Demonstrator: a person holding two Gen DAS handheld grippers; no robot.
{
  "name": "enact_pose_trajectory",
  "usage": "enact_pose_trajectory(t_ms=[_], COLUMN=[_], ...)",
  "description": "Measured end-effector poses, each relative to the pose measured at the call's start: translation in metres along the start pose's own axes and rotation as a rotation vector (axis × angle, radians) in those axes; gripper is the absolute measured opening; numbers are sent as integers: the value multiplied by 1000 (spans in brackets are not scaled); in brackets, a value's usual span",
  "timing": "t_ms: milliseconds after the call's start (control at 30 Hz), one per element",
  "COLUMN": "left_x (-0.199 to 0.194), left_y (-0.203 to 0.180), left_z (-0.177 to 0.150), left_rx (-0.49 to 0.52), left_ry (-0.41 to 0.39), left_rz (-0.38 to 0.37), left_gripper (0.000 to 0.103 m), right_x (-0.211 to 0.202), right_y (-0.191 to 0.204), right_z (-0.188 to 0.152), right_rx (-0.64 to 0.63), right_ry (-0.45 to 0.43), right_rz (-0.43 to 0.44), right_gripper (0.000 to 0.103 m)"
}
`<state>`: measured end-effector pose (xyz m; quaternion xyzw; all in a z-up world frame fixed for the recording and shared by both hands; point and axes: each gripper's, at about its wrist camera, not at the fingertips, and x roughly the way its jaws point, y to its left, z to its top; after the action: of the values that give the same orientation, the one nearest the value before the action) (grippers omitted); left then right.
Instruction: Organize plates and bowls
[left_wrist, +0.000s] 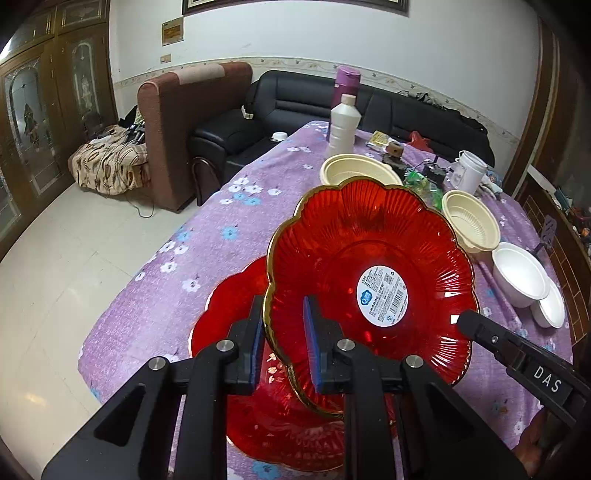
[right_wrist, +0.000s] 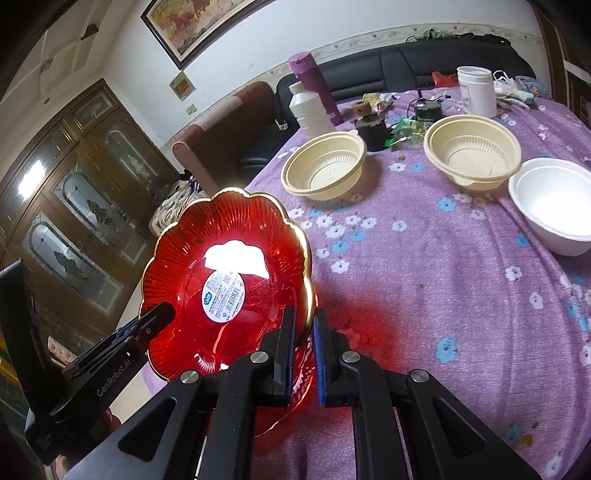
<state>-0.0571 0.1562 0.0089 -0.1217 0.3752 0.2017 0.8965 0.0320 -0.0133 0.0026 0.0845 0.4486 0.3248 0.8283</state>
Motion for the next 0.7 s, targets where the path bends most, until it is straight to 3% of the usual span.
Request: enact_pose_trajectory(t_ms=[700], left_x=[24], left_y=[24], left_z=[-21], left_rx=[-19], left_ry=[97], left_rz=[16], left_gripper=[19], right_x=[32], right_y=[11], right_z=[-14], right_rx=[-34], right_ry=[92], right_rz=[-23], right_gripper=[8])
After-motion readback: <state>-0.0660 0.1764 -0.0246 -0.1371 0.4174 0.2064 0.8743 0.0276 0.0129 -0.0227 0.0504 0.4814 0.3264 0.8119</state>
